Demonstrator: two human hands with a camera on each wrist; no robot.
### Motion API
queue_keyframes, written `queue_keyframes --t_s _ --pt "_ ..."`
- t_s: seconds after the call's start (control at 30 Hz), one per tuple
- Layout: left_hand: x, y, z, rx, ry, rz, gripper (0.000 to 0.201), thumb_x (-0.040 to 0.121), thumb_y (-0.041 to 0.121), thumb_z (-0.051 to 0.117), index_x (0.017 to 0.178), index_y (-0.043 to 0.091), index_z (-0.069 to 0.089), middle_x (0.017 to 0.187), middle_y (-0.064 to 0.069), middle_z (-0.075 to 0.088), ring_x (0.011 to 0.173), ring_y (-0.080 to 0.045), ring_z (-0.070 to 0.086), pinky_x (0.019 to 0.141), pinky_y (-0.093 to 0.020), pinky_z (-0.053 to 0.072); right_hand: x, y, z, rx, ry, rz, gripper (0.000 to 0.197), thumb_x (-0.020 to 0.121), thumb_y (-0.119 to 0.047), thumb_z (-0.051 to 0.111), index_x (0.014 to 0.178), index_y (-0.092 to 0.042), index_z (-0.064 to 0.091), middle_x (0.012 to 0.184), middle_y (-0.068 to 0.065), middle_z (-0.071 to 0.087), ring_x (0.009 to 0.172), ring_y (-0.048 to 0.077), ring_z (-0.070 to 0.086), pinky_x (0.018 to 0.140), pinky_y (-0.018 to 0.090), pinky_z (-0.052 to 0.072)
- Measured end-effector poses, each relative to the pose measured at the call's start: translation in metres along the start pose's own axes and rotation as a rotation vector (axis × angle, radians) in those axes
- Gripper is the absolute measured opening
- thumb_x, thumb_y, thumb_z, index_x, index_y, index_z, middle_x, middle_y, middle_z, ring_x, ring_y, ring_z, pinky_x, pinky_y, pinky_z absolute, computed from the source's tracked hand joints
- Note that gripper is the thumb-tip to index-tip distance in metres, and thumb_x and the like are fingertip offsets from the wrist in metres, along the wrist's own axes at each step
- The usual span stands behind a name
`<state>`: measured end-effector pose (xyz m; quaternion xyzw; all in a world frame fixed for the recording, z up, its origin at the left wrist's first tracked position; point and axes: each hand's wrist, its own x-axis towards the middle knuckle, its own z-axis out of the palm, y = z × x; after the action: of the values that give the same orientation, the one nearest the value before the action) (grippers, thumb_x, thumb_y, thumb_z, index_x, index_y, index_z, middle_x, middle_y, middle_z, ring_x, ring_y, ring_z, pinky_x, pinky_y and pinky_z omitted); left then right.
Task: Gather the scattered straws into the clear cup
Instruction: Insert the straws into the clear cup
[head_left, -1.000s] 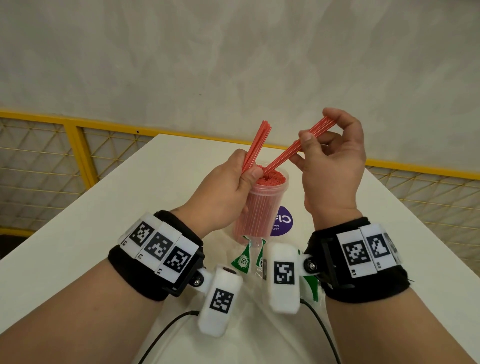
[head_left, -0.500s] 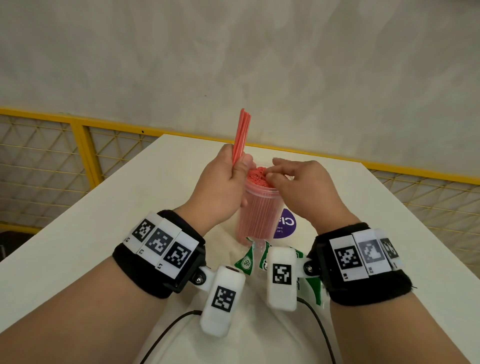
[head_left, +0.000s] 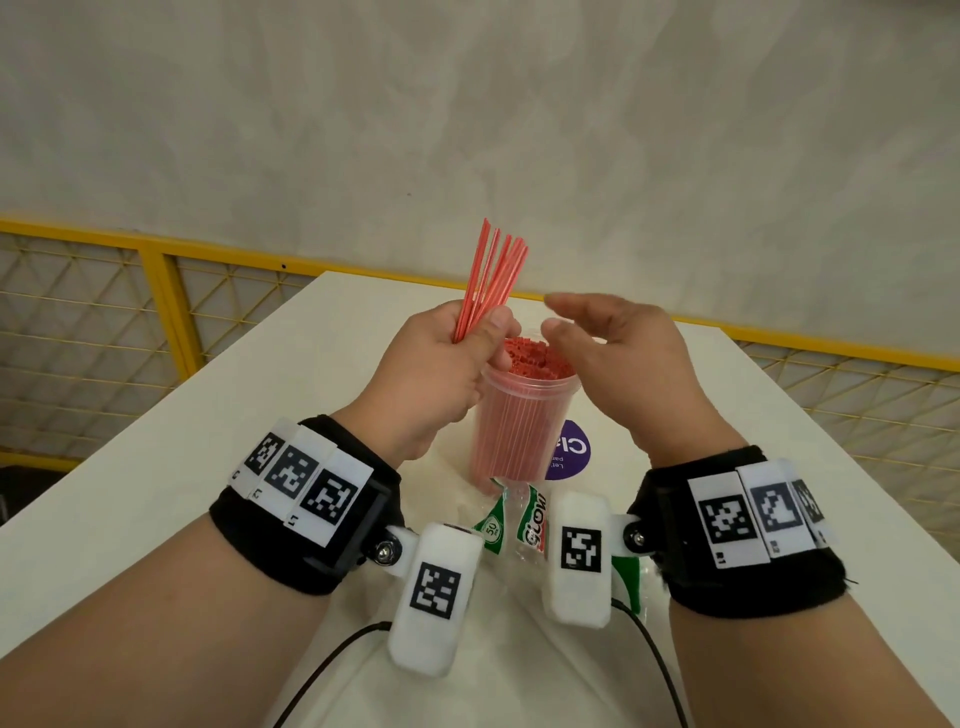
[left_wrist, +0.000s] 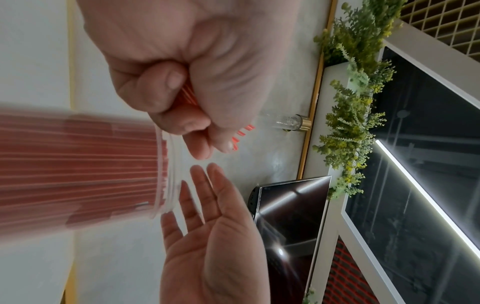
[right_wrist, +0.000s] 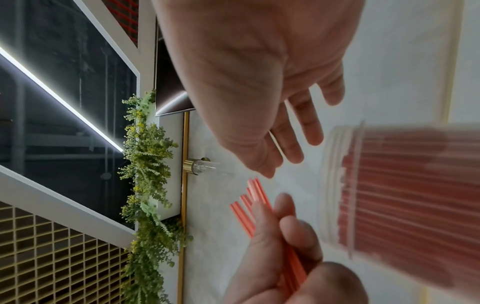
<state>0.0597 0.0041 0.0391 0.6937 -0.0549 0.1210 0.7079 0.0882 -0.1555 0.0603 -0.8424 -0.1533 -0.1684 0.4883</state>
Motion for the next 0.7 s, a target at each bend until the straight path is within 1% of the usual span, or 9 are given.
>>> queue_keyframes --t_s 0.03,0.13,0.23,0.3,0.4,0.47,0.57,0.63,0.7 --pt "0.000 0.001 0.000 -0.022 -0.016 -0.014 0.022 0.097 0.036 0.055 0.089 0.020 0.069 0.062 0.006 0.061 0.041 -0.008 0.037 0.036 -0.017 0.029 -0.001 -0.003 0.000 0.047 0.022 -0.014 0.026 0.087 -0.028 0.066 0.113 -0.029 0.070 0.109 -0.011 0.070 0.102 0.005 0.065 0.096 0.035 0.051" --pt "-0.001 0.003 0.000 -0.070 -0.055 -0.051 0.021 0.094 0.036 0.059 0.089 0.018 0.070 0.061 0.004 0.063 0.042 -0.009 0.035 0.037 -0.016 0.025 -0.003 -0.011 0.000 0.224 0.039 -0.018 0.028 0.086 -0.026 0.071 0.114 -0.028 0.067 0.097 -0.009 0.074 0.093 0.001 0.068 0.091 0.033 0.054" --pt "-0.002 0.003 0.001 -0.091 -0.094 -0.063 0.019 0.092 0.035 0.062 0.087 0.019 0.071 0.063 0.002 0.064 0.042 -0.009 0.035 0.037 -0.015 0.024 -0.005 -0.017 -0.001 0.301 0.025 -0.010 0.039 0.085 -0.029 0.073 0.122 -0.024 0.061 0.086 -0.011 0.075 0.086 0.004 0.070 0.085 0.031 0.054" --pt "-0.003 0.003 0.001 -0.086 -0.118 -0.064 0.018 0.091 0.035 0.063 0.089 0.019 0.072 0.063 0.001 0.065 0.041 -0.008 0.035 0.037 -0.015 0.023 -0.007 -0.019 -0.001 0.352 0.014 0.006 0.044 0.084 -0.026 0.074 0.125 -0.022 0.058 0.083 -0.009 0.075 0.082 0.007 0.071 0.083 0.033 0.055" --pt "-0.004 0.004 0.002 -0.086 -0.135 -0.066 0.017 0.087 0.034 0.066 0.089 0.018 0.071 0.062 0.000 0.065 0.040 -0.008 0.034 0.037 -0.014 0.023 -0.007 -0.021 0.001 0.428 0.024 0.033 0.042 0.082 -0.018 0.076 0.120 -0.022 0.058 0.081 0.001 0.076 0.082 0.016 0.073 0.085 0.042 0.056" --pt "-0.005 0.004 0.003 -0.092 -0.143 -0.066 0.017 0.084 0.035 0.068 0.087 0.018 0.069 0.063 -0.001 0.065 0.040 -0.008 0.034 0.037 -0.014 0.023 -0.008 -0.021 0.002 0.475 0.036 0.042 0.039 0.081 -0.013 0.076 0.115 -0.021 0.059 0.080 0.005 0.075 0.080 0.021 0.073 0.082 0.042 0.057" --pt "-0.005 0.004 0.004 -0.098 -0.156 -0.061 0.029 0.079 0.044 0.066 0.091 0.017 0.069 0.064 -0.001 0.065 0.042 -0.009 0.034 0.037 -0.015 0.024 -0.008 -0.021 0.001 0.549 0.044 0.051 0.036 0.081 -0.006 0.075 0.111 -0.019 0.061 0.079 0.012 0.074 0.074 0.027 0.072 0.074 0.041 0.059" --pt "-0.005 0.005 0.004 -0.096 -0.148 -0.068 0.029 0.087 0.047 0.059 0.088 0.019 0.069 0.065 -0.002 0.066 0.042 -0.010 0.034 0.038 -0.015 0.024 -0.008 -0.021 0.001 0.590 0.045 0.053 0.035 0.081 -0.002 0.073 0.111 -0.018 0.062 0.079 0.017 0.072 0.069 0.026 0.071 0.072 0.041 0.060" --pt "-0.004 0.005 0.005 -0.085 -0.137 -0.074 0.032 0.094 0.047 0.052 0.089 0.019 0.068 0.067 -0.002 0.067 0.041 -0.008 0.036 0.038 -0.014 0.025 -0.008 -0.020 0.001 0.623 0.039 0.048 0.035 0.083 0.000 0.071 0.112 -0.016 0.061 0.076 0.017 0.069 0.065 0.023 0.070 0.070 0.041 0.060"
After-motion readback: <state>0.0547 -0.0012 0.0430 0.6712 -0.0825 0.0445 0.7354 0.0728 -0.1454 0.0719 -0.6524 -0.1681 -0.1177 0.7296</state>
